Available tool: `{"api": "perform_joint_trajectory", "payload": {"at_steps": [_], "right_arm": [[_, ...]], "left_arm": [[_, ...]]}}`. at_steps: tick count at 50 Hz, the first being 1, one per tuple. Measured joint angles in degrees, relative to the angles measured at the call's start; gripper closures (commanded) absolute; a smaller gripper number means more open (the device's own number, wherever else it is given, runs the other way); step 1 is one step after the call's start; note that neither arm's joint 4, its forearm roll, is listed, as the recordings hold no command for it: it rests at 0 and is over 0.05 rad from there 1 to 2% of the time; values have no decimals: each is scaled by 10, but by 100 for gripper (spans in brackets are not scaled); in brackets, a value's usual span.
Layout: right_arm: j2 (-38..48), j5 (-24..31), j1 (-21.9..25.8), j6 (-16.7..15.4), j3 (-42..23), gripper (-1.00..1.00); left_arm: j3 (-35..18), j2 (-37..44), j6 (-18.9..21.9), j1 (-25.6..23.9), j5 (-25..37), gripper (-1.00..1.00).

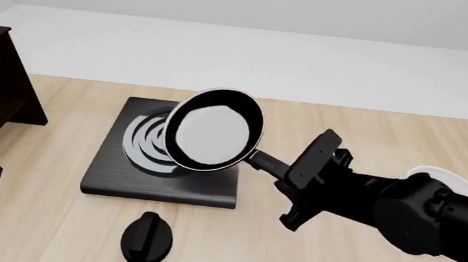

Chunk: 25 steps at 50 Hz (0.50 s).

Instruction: Put the frying pan under the cabinet shelf.

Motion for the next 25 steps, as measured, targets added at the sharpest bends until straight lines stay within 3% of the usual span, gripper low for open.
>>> {"api": "perform_joint_trajectory", "payload": {"at_steps": [25], "right_arm": [[32, 118, 89, -2, -132, 100]], "left_arm": [[0, 0, 1, 3, -1, -100]]}}
